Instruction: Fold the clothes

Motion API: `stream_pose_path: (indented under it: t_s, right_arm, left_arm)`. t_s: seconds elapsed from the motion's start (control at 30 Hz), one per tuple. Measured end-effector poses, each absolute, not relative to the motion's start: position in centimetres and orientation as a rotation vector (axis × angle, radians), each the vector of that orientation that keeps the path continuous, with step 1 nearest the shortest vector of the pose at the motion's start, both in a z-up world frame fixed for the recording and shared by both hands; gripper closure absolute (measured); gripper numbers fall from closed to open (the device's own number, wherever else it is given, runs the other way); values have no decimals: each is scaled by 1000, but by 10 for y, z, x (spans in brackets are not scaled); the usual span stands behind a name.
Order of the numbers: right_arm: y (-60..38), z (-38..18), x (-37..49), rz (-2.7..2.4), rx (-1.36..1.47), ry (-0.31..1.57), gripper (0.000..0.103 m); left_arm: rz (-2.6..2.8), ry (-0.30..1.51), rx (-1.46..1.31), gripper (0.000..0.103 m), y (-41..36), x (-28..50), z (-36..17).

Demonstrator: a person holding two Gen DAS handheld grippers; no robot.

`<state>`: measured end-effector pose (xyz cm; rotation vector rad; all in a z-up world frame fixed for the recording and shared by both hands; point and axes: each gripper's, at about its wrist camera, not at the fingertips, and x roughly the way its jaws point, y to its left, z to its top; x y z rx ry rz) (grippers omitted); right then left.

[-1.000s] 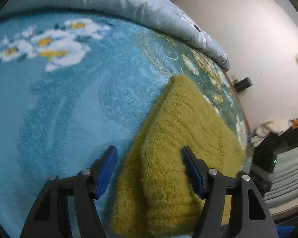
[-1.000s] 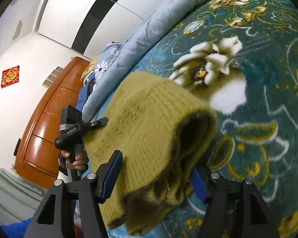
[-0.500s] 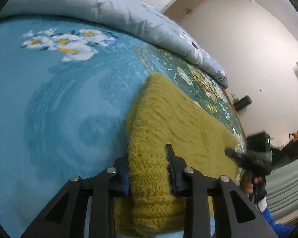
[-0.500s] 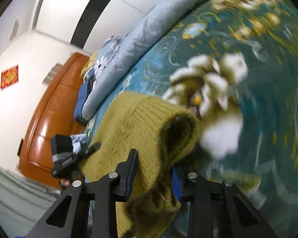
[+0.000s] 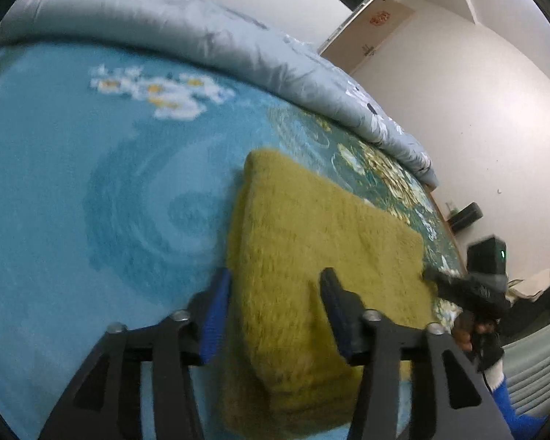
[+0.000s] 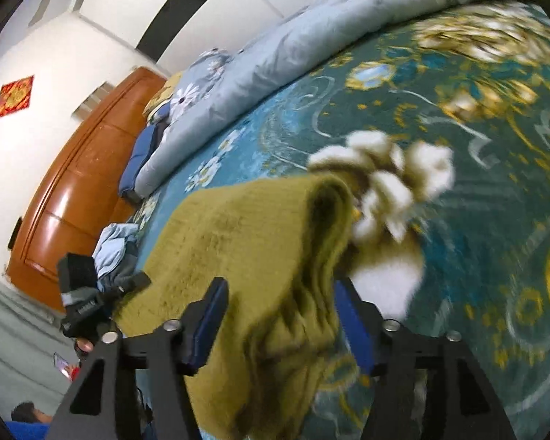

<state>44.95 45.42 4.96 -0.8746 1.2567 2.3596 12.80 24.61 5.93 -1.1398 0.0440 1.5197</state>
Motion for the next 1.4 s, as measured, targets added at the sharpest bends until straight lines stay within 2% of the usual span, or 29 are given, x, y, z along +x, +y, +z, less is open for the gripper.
stream_pose_path:
  t_s: [0.03, 0.2, 0.3, 0.43, 0.5, 0.6, 0.63, 0.67, 0.73, 0.83, 1.07, 1.4]
  right_arm:
    - [450, 46, 454, 2339, -866, 1275, 35]
    - [436, 32, 465, 2277, -782, 1407, 29]
    - [430, 32, 461, 2279, -754, 1418, 23]
    - [427, 34, 454, 2265, -741, 1420, 21]
    - [429, 33, 452, 2258, -726, 1462, 21]
    - [428, 34, 449, 2272, -722, 1465, 29]
    - [428, 33, 449, 2272, -720, 1473, 41]
    - [428, 32, 449, 2273, -716, 1489, 48]
    - [428, 31, 449, 2274, -707, 1522, 54]
    - [427, 38, 448, 2295, -706, 1498, 59]
    - [437, 70, 462, 2378, -709, 1404, 62]
    - [479, 106, 549, 2344, -761, 1217, 62]
  left_arm:
    - [1510, 59, -1139, 37, 249, 126, 60]
    - [1417, 196, -1213, 37, 279, 129, 44]
    - [1386, 225, -1217, 36, 284, 132, 36]
    - [1342, 215, -1234, 38, 281, 129, 36]
    - [1343, 211, -1233, 43, 279, 129, 37]
    - [1343, 185, -1230, 53, 274, 129, 38]
    - [1346, 174, -1229, 57, 272, 129, 38]
    - [1350, 163, -1227, 59, 270, 128, 38]
    - [1364, 138, -1227, 68, 267, 129, 39]
    - [1395, 109, -1213, 74, 262, 135, 44]
    - [1414, 124, -1128, 76, 258, 179, 65]
    - [1292, 145, -1080, 76, 324, 267, 76]
